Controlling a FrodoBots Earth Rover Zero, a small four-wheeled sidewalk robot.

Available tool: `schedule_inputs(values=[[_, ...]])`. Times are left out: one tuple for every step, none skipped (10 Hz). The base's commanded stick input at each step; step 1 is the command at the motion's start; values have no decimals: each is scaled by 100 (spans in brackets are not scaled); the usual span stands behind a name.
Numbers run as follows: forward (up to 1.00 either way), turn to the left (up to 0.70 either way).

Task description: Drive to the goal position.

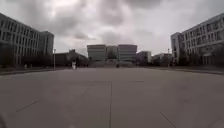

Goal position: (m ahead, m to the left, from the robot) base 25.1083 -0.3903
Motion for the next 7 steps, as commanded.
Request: schedule_inputs(values=[[70, 0], [70, 0], [70, 0], [70, 0], [70, 0], [70, 0], [70, 0]])
